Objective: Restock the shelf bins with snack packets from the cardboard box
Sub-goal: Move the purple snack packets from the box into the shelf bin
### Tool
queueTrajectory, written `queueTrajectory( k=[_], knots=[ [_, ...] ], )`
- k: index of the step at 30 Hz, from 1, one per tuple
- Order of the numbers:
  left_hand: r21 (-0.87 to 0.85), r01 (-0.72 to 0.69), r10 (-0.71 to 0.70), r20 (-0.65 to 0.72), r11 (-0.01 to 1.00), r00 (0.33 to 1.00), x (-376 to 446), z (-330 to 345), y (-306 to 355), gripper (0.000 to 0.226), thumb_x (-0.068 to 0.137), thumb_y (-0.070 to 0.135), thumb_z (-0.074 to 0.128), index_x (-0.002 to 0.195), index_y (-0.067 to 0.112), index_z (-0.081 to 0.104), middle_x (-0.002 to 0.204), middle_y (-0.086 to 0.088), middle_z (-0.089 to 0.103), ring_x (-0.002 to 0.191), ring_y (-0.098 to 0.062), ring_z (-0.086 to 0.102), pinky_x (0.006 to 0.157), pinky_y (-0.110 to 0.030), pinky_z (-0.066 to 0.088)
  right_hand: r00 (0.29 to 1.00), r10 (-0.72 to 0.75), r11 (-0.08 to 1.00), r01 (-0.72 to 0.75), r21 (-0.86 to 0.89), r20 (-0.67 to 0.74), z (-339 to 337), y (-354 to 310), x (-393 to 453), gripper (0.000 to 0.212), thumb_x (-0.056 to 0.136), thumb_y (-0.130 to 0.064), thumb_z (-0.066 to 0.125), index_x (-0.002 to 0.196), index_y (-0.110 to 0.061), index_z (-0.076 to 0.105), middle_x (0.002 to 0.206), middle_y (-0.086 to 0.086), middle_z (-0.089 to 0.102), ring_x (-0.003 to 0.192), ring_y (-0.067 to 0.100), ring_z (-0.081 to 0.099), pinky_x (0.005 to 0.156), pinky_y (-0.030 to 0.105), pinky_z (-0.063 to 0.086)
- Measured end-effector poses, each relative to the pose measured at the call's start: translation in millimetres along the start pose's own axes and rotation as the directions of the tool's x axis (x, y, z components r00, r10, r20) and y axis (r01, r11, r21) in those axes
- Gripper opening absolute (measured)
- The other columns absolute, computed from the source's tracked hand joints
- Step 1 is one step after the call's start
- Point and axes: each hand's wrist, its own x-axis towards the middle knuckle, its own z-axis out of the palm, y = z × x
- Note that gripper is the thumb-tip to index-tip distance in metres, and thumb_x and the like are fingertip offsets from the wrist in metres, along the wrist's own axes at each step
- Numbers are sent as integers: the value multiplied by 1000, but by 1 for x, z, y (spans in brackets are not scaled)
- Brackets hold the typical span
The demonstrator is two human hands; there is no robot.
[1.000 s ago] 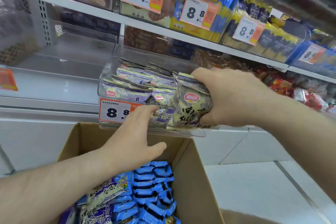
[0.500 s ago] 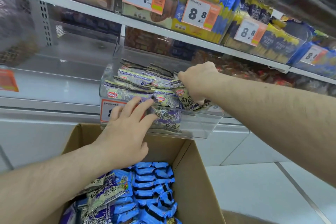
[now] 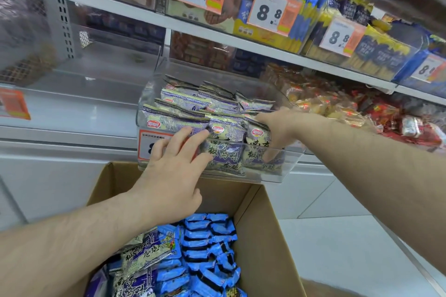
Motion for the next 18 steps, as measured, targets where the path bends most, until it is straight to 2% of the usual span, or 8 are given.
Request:
queueTrajectory(
  k=[2,6,9,12,14,16,17,18],
  knots=[
    [-1,3,-3,-7,1000,1000,0,0,0,64,56,35,68,119,24,58,148,-6,35,138,-34,28,100,-48,17,998,6,1000,-5,14,-62,-10,3,-2,122,37,-81,75,144,-38,34,139,2,50,124,30,46,97,45,46],
    [6,4,-4,7,1000,1000,2,0,1,65,55,36,68,118,24,59,148,-6,34,137,-34,28,100,-49,17,981,-53,989,77,122,-186,-2,-3,-7,64,67,-60,79,118,-24,66,109,-2,69,95,21,61,82,34,54],
    [2,11,-11,14,1000,1000,2,0,3,62,56,37,64,116,25,60,147,-6,34,137,-33,27,100,-48,16,981,-42,989,68,132,-188,11,-13,-5,62,66,-60,80,109,-17,68,101,0,71,93,23,64,79,34,55],
    [-67,-12,8,-60,998,998,1,-2,5,56,60,32,62,116,24,59,147,-7,36,138,-31,26,102,-46,16,978,-57,978,95,188,-198,3,-11,-14,67,68,-55,81,122,-19,64,113,-2,67,100,21,60,81,28,49],
    [-117,-105,87,-152,988,985,-1,-5,3,51,62,26,62,113,22,58,141,-6,44,134,-29,35,101,-44,22,963,-22,964,92,249,-270,-2,-12,-24,65,72,-49,79,128,-20,60,122,-2,63,107,19,58,84,29,47],
    [-176,-226,189,-203,958,961,-4,-4,0,44,68,22,60,112,20,57,130,-3,52,122,-25,44,97,-39,29,883,62,940,105,324,-465,3,-21,-38,48,77,-45,74,119,-23,63,117,-2,63,106,21,59,87,35,51],
    [-210,-265,231,-174,941,957,-6,-4,-2,41,71,23,57,113,20,57,123,0,55,116,-21,47,94,-36,32,781,92,923,165,347,-618,10,-31,-46,34,80,-40,69,109,-23,66,109,-2,63,99,21,60,83,37,52],
    [-244,-271,254,-98,931,962,-10,-3,-3,40,75,24,54,115,22,56,118,4,57,111,-17,50,93,-34,34,632,95,898,279,340,-769,20,-43,-55,21,82,-34,64,97,-20,67,97,-2,63,89,21,61,76,37,52]
  ],
)
